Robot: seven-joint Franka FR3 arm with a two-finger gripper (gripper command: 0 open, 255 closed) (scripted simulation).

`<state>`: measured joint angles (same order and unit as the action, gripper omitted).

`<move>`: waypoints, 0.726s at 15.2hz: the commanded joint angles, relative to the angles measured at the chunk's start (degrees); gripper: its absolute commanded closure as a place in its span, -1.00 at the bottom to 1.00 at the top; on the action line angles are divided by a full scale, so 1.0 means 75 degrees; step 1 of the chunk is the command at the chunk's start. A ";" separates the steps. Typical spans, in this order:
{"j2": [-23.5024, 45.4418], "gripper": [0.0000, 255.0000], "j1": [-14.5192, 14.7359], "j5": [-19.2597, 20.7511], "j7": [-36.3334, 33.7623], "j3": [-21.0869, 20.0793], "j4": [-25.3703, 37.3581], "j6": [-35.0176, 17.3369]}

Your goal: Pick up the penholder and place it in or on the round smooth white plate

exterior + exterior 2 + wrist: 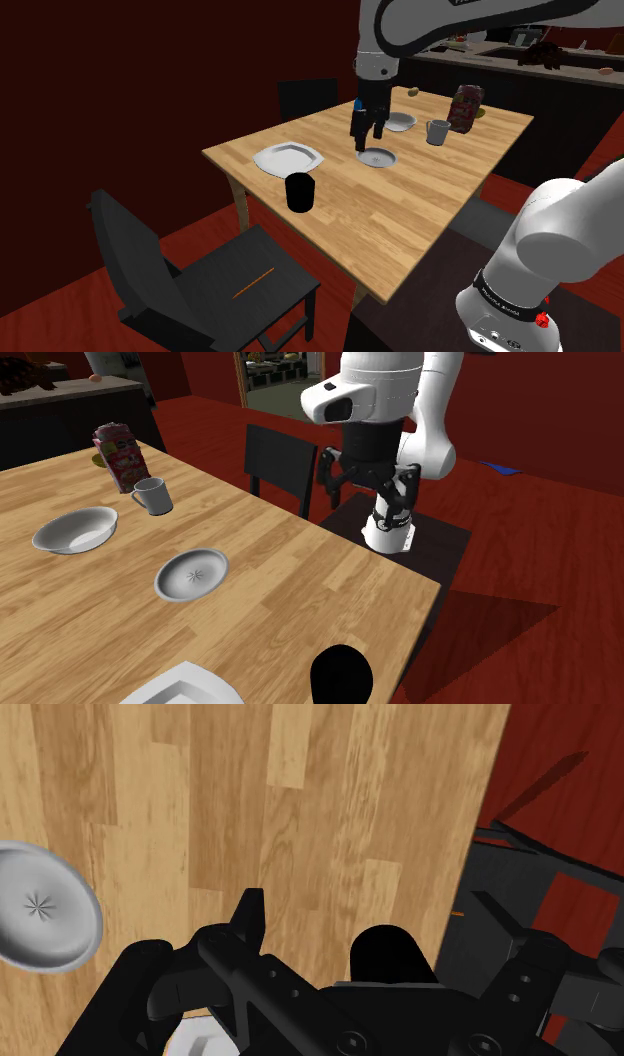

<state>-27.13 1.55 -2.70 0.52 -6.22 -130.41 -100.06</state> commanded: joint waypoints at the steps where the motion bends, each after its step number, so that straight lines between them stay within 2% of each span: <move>1: 0.0592 -1.00 0.0040 -0.0004 -0.0106 -0.0133 0.0253 -0.0333; 11: 0.3435 -1.00 0.0283 0.0308 -0.0735 -0.0696 0.1980 -0.1354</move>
<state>-3.43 3.43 -0.74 -4.48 -11.07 -116.73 -109.40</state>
